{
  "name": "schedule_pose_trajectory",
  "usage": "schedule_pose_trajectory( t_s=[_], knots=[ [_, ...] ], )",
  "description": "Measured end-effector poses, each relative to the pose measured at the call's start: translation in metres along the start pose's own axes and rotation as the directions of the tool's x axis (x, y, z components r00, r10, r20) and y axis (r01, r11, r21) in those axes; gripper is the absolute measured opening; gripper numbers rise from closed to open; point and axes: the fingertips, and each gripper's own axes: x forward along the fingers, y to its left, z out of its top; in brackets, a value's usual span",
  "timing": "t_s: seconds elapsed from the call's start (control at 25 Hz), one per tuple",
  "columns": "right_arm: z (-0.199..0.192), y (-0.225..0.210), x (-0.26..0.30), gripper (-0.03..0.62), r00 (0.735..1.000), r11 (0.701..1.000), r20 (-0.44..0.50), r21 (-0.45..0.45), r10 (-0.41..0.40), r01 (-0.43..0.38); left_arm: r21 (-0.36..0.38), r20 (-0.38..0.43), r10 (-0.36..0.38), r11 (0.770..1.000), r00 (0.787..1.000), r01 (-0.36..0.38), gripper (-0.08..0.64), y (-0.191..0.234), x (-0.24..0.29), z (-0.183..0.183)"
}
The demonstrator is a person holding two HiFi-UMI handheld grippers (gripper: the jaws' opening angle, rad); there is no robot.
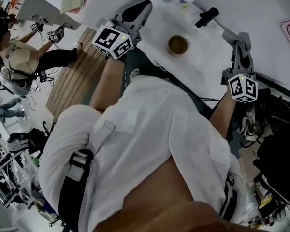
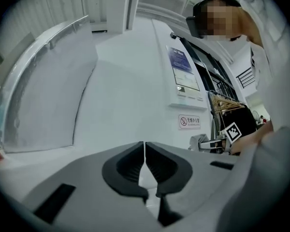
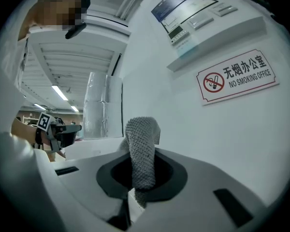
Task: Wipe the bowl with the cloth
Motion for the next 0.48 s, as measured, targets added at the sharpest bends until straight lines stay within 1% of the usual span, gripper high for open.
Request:
schedule_pose_trajectory(
  t_s=[0.08, 0.24, 0.48],
  knots=[
    [-0.001, 0.004, 0.001, 0.038, 1.0, 1.0, -0.004, -0.005, 0.005, -0.005, 0.006, 0.0, -0.015, 1.0, 1.0, 0.015, 0.018, -0.003, 0.001, 0.001],
    [-0.001, 0.013, 0.003, 0.038, 1.0, 0.999, -0.02, -0.034, 0.023, -0.024, 0.003, 0.006, -0.022, 1.0, 1.0, 0.022, 0.018, -0.004, 0.001, 0.003],
    [0.0, 0.017, 0.003, 0.038, 0.999, 0.999, -0.023, -0.045, 0.023, -0.024, -0.006, 0.006, -0.038, 0.999, 0.999, 0.038, 0.018, -0.005, 0.001, 0.001]
  ],
)
